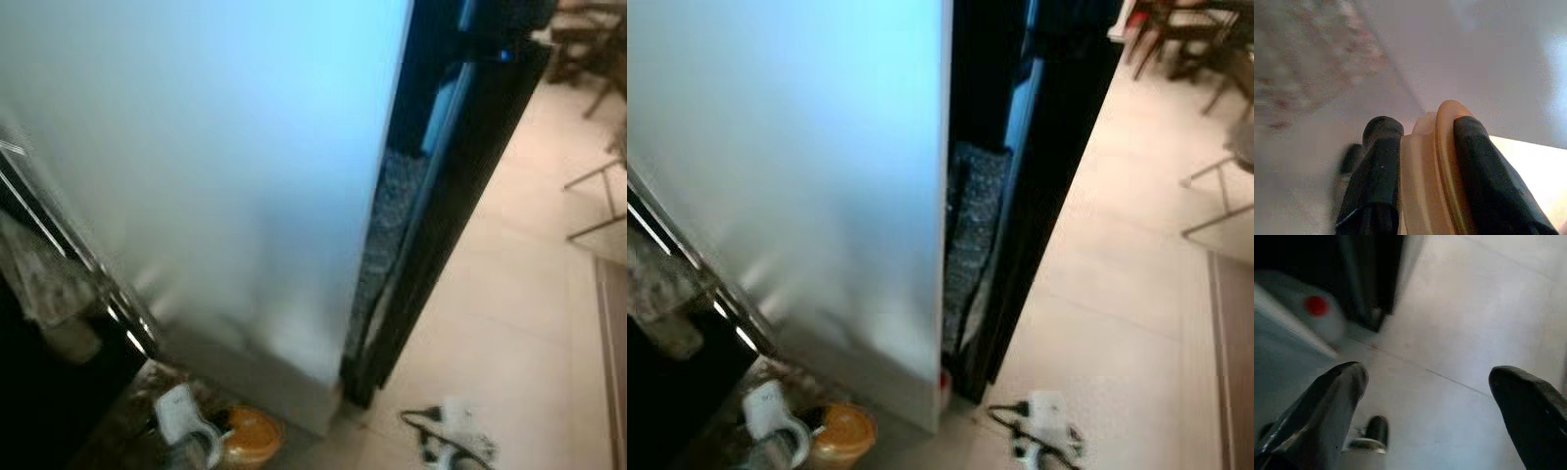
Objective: Restocking fridge
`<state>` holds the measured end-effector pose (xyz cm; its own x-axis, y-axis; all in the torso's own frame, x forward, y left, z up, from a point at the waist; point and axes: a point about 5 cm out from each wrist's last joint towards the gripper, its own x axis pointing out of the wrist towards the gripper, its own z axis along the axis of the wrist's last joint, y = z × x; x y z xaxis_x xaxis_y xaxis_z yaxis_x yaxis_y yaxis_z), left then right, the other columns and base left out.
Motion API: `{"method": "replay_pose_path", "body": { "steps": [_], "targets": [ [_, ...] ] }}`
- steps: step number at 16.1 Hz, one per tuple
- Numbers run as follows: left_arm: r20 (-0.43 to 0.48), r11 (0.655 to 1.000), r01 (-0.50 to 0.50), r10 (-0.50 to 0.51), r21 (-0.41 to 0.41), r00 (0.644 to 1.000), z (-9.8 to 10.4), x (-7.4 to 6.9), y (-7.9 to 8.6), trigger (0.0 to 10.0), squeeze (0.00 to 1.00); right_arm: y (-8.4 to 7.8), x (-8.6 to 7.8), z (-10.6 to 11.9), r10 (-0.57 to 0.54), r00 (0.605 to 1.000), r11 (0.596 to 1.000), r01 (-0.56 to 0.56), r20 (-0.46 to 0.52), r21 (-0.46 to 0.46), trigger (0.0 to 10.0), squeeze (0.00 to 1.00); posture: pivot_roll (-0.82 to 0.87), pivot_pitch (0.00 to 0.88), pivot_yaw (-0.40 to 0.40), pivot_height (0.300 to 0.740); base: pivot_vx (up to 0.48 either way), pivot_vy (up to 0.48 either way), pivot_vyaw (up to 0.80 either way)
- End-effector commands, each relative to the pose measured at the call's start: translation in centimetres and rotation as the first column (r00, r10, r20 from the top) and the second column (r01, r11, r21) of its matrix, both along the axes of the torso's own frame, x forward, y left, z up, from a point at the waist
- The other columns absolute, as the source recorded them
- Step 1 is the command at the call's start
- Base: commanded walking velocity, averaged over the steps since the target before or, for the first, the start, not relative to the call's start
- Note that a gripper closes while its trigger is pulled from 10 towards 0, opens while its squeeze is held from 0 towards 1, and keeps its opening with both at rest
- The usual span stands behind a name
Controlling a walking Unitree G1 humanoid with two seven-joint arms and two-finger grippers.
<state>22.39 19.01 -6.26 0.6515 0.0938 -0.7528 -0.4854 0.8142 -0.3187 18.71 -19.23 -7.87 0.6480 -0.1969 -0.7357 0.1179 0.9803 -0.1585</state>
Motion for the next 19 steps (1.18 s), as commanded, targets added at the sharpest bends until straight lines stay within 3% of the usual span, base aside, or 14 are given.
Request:
{"method": "replay_pose_path", "body": {
  "steps": [1, 5, 6, 7, 8, 9, 10, 12, 15, 17, 19],
  "targets": [
    [-0.007, 1.000, 0.025, -0.026, -0.003, 1.000, -0.1, 0.0, -0.7, 10.0, 0.00, -0.8, -0.2, 0.2, -0.071, 0.997, 0.997, 0.071, 0.036, -0.012, 10.0, 0.00, -0.10, 0.011, 0.049, 0.740, 0.000, 0.000, 0.00],
    [-0.007, 1.000, 0.028, -0.028, 0.000, 1.000, -0.1, 0.0, -0.6, 10.0, 0.00, -1.0, 0.1, 0.8, -0.134, 0.980, 0.988, 0.143, 0.145, -0.055, 10.0, 0.00, -0.11, 0.010, 0.052, 0.740, 0.000, 0.000, 0.00],
    [-0.008, 1.000, 0.028, -0.028, 0.000, 1.000, -0.1, 0.0, -0.6, 10.0, 0.00, -1.0, 0.7, 1.4, -0.015, 0.982, 0.990, 0.041, 0.190, -0.132, 10.0, 0.00, -0.10, 0.006, 0.051, 0.740, 0.000, 0.000, 0.00],
    [-0.008, 1.000, 0.027, -0.027, 0.001, 1.000, -0.1, -0.1, -0.5, 10.0, 0.00, -0.9, 0.9, 1.8, 0.012, 0.971, 0.989, 0.023, 0.240, -0.143, 10.0, 0.00, -0.11, 0.004, 0.052, 0.740, 0.000, 0.000, 0.00],
    [-0.008, 1.000, 0.026, -0.026, 0.002, 1.000, -0.1, -0.1, -0.4, 10.0, 0.00, -3.8, 4.4, 4.6, 0.022, 0.936, 0.985, 0.040, 0.352, -0.167, 10.0, 0.00, -0.11, 0.000, 0.054, 0.740, 0.000, 0.000, 0.00],
    [-0.009, 1.000, 0.026, -0.026, 0.003, 1.000, -0.2, -0.2, -0.4, 10.0, 0.00, -5.1, 7.5, 8.2, 0.099, 0.849, 0.981, 0.003, 0.519, -0.192, 10.0, 0.00, -0.12, 0.000, 0.057, 0.740, 0.000, 0.000, 0.00],
    [-0.009, 1.000, 0.027, -0.027, 0.003, 1.000, -0.2, -0.2, -0.4, 10.0, 0.00, -4.7, 9.1, 9.9, 0.156, 0.810, 0.971, -0.019, 0.565, -0.240, 10.0, 0.00, -0.12, 0.000, 0.056, 0.740, 0.000, 0.000, 0.00],
    [-0.008, 1.000, 0.025, -0.025, 0.003, 1.000, -0.2, -0.3, -0.3, 10.0, 0.00, -3.6, 11.3, 12.8, 0.172, 0.713, 0.973, -0.017, 0.679, -0.229, 10.0, 0.00, -0.12, 0.000, 0.054, 0.740, 0.000, 0.000, 0.00],
    [-0.010, 1.000, 0.027, -0.027, 0.001, 1.000, -0.3, -0.4, -0.4, 10.0, 0.00, -2.3, 12.4, 15.2, 0.192, 0.605, 0.972, -0.010, 0.772, -0.235, 10.0, 0.00, -0.12, 0.000, 0.054, 0.740, 0.000, 0.000, 0.00],
    [-0.014, 1.000, 0.025, -0.025, 0.002, 1.000, -0.4, -0.6, -0.3, 10.0, 0.00, -1.3, 12.6, 16.0, 0.223, 0.589, 0.968, -0.037, 0.776, -0.250, 10.0, 0.00, -0.13, 0.000, 0.051, 0.740, 0.000, 0.000, 0.00],
    [-0.018, 1.000, 0.025, -0.025, 0.004, 1.000, -0.5, -0.8, -0.1, 10.0, 0.00, -0.7, 12.6, 16.1, 0.236, 0.597, 0.966, -0.061, 0.766, -0.250, 10.0, 0.00, -0.13, 0.000, 0.046, 0.740, 0.000, 0.000, 0.00]
  ]
}}
